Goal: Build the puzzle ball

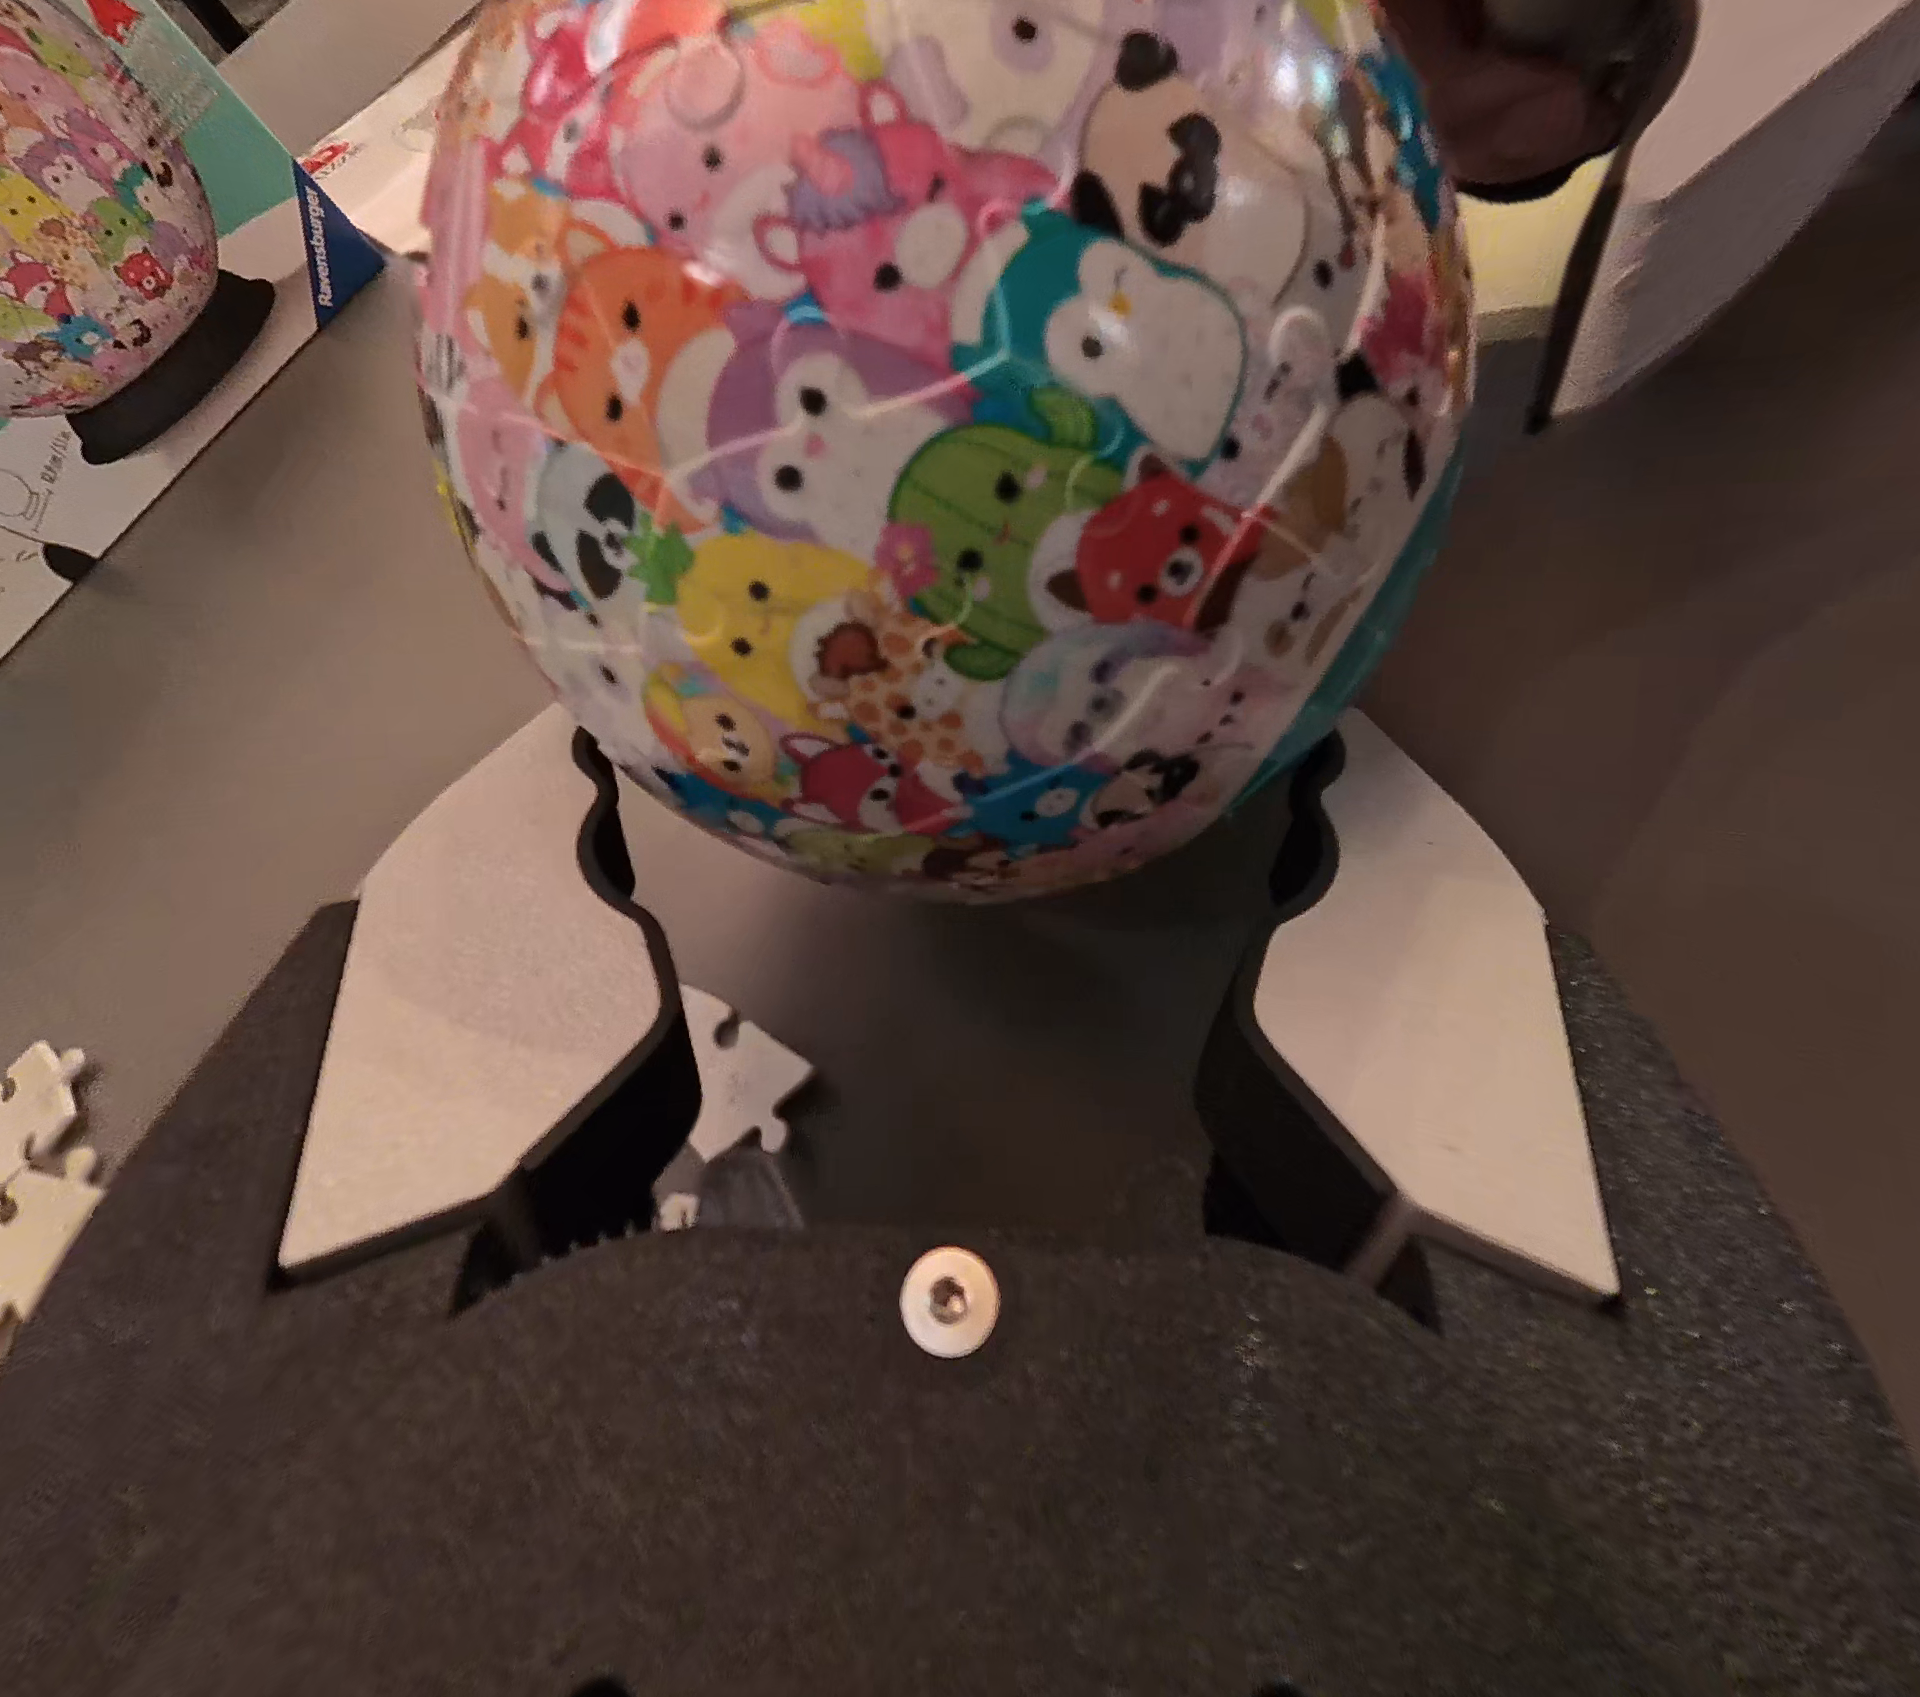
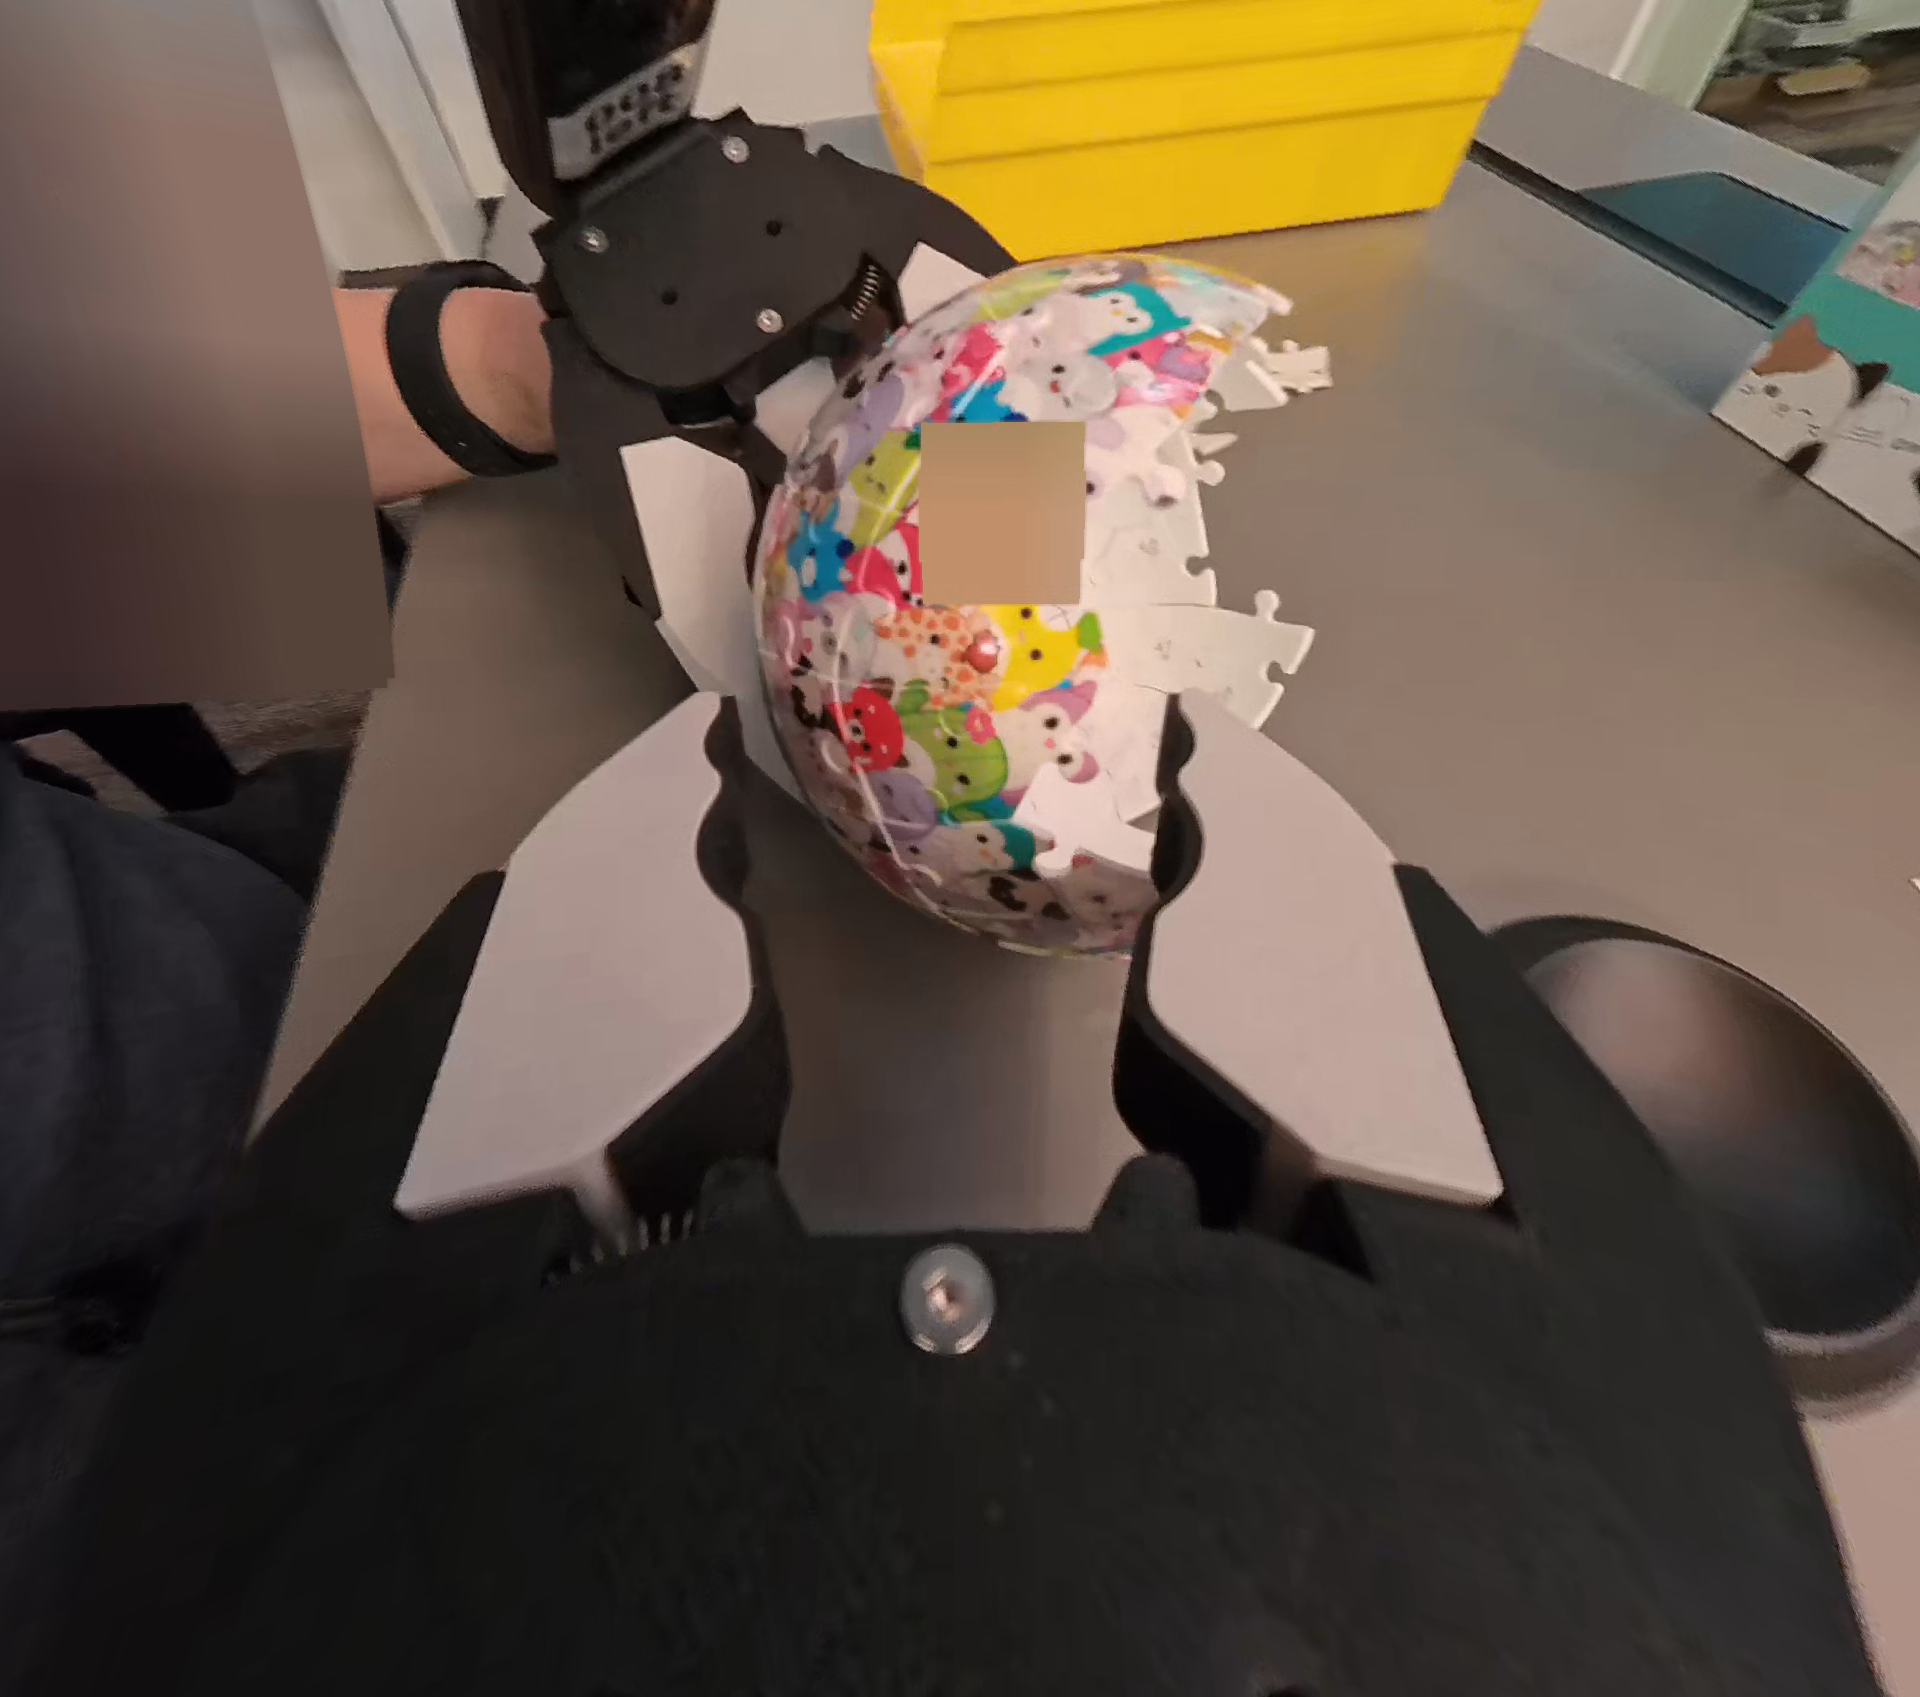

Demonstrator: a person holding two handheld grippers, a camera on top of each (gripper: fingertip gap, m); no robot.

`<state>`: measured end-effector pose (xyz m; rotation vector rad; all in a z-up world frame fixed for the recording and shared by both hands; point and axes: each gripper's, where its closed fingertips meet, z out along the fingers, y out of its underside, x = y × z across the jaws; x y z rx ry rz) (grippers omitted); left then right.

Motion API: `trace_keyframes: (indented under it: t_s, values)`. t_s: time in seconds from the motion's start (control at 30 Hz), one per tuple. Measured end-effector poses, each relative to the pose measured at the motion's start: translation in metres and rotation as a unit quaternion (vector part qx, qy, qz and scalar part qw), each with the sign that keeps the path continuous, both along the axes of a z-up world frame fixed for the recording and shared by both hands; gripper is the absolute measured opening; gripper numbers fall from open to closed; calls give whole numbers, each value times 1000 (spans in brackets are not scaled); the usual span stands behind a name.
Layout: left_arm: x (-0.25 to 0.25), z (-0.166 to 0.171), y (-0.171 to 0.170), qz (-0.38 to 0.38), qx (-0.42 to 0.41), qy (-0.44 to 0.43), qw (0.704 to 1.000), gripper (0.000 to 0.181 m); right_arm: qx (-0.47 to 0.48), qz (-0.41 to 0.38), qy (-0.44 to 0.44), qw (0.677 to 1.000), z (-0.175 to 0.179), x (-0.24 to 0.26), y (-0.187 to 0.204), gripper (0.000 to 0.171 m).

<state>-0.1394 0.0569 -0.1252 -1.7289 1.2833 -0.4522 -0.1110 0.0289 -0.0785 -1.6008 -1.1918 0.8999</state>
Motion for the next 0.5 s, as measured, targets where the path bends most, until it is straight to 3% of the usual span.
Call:
trace_keyframes:
  t_s: [0.33,0.5]
  values:
    - [-19,-4,-23,15,0,14,1000,121,3,42,22,999,15,-13,-22,78]
    - [-18,0,-26,17,-4,-1,1000,121,-17,97,64,993,40,3,-32,82]
